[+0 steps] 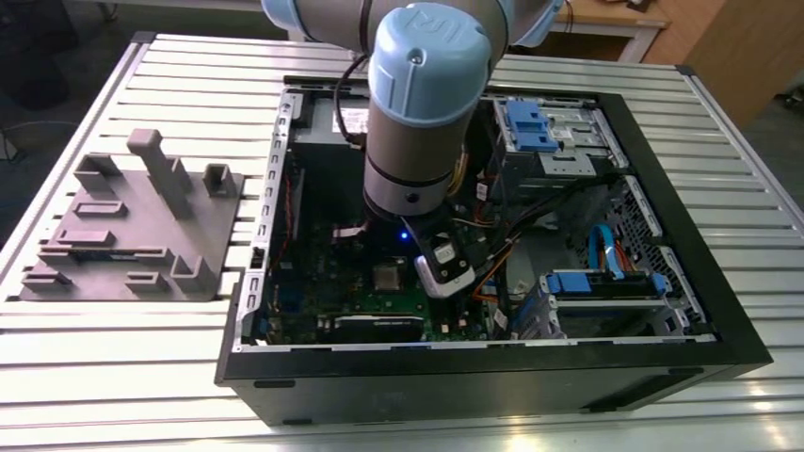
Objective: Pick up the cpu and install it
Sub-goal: 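Place the cpu into insertion slot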
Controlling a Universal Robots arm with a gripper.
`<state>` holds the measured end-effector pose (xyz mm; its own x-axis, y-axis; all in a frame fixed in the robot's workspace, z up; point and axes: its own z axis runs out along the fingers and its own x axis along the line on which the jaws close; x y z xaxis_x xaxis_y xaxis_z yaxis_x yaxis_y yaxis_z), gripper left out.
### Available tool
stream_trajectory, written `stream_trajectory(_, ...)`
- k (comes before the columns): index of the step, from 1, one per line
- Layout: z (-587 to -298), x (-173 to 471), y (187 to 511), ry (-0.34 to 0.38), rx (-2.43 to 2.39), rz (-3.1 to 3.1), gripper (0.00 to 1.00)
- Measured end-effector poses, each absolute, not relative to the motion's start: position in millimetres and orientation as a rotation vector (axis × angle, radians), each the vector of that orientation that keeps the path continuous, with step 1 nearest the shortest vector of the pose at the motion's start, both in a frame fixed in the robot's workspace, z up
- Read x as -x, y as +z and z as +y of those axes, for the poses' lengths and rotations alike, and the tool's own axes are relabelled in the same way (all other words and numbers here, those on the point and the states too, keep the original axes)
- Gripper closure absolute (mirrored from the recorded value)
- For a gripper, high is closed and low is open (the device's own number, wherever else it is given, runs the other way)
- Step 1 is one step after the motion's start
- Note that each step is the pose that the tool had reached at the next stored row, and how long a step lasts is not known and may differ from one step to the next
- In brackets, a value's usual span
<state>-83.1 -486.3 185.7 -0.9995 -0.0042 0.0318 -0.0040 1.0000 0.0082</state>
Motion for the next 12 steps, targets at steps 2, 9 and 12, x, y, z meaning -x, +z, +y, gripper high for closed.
stream_trajectory(2,-486.3,83.0,188.5,-0.014,-0.007,-3.106,0.40)
stream_trajectory(9,-486.4,80.9,189.2,-0.018,-0.006,-3.104,0.48)
stream_trajectory(12,-486.3,80.7,189.1,-0.018,-0.006,-3.104,0.54)
